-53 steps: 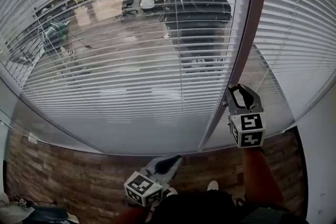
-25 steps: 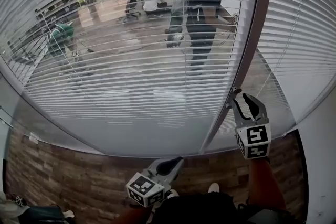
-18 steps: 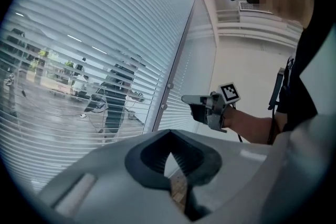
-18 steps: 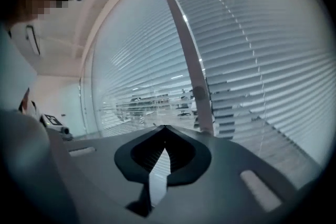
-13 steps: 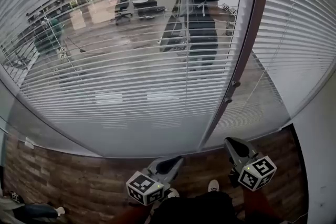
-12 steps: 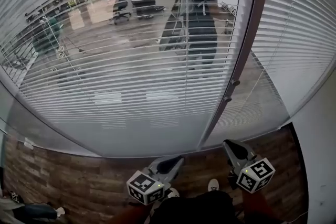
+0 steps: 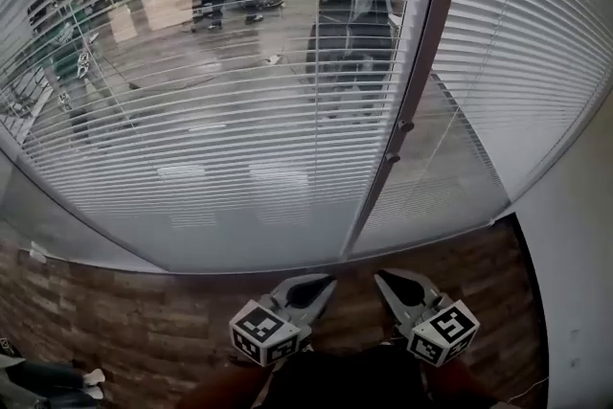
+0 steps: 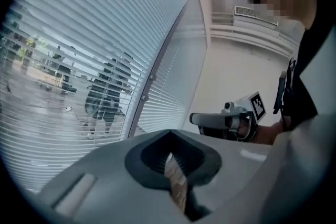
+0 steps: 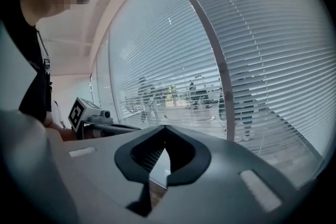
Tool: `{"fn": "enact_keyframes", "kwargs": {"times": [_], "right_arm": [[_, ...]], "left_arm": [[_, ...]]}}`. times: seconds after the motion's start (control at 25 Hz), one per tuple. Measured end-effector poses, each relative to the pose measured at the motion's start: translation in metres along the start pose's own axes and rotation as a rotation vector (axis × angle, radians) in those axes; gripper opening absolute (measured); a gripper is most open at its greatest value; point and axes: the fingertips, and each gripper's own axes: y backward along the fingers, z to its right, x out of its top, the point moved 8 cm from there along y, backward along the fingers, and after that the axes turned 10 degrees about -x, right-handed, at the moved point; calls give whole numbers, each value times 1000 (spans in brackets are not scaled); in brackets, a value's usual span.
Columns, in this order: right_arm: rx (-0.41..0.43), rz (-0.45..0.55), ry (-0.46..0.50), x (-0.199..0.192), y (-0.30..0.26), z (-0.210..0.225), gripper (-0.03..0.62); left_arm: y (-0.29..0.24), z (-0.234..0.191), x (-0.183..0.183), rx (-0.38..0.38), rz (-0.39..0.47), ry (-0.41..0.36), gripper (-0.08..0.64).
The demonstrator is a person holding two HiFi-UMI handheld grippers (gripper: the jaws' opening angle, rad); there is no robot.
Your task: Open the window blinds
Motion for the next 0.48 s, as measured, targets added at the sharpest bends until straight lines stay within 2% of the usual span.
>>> {"fn": "enact_keyframes", "kwargs": {"times": [0.24,0.48], "right_arm": [[98,35,24,23,37,31,26],[165,60,39,41,98,76,25]], "left_arm": [[-20,45,-2,132,16,-3,2],[-69,106,-3,211,54,14,2]]}}
